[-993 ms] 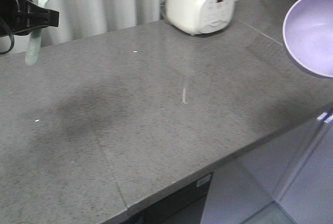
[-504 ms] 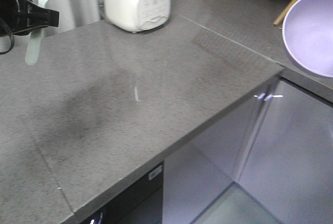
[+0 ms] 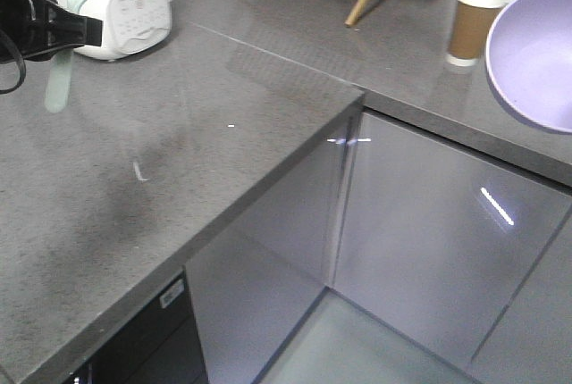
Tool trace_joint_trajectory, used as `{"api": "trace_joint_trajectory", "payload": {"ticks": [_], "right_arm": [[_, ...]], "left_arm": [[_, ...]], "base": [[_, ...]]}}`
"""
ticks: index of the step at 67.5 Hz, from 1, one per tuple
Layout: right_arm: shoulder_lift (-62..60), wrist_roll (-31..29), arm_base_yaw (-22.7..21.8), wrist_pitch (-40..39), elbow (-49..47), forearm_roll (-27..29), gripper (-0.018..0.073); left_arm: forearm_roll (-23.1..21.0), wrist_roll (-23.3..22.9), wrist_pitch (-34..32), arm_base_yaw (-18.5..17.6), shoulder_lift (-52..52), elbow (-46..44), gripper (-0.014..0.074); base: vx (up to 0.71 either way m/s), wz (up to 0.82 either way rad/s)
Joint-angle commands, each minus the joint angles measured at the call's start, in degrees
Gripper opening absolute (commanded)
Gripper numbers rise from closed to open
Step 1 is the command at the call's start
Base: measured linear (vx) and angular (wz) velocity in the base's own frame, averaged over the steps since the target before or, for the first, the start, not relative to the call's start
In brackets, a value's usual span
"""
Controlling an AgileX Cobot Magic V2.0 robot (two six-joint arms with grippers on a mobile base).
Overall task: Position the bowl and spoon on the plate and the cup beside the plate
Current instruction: 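Drive the base toward the counter with the blue plate and cup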
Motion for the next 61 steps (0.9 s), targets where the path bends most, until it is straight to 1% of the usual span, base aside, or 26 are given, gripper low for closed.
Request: {"api": "trace_joint_trajectory", "payload": {"ticks": [1, 61], "right_arm": [[-1.2, -0.4, -0.4, -4.0, -1.6, -0.3, -0.0003], [-1.2, -0.4, -0.4, -4.0, -1.6, -0.3, -0.0003]], "left_arm": [[-0.7, -0.1, -3.6, -0.3, -1.5, -1.5, -0.0006], [-0.7, -0.1, -3.6, -0.3, -1.5, -1.5, -0.0006]], "base": [[-0.05, -0.39], [-0.06, -0.43]]}}
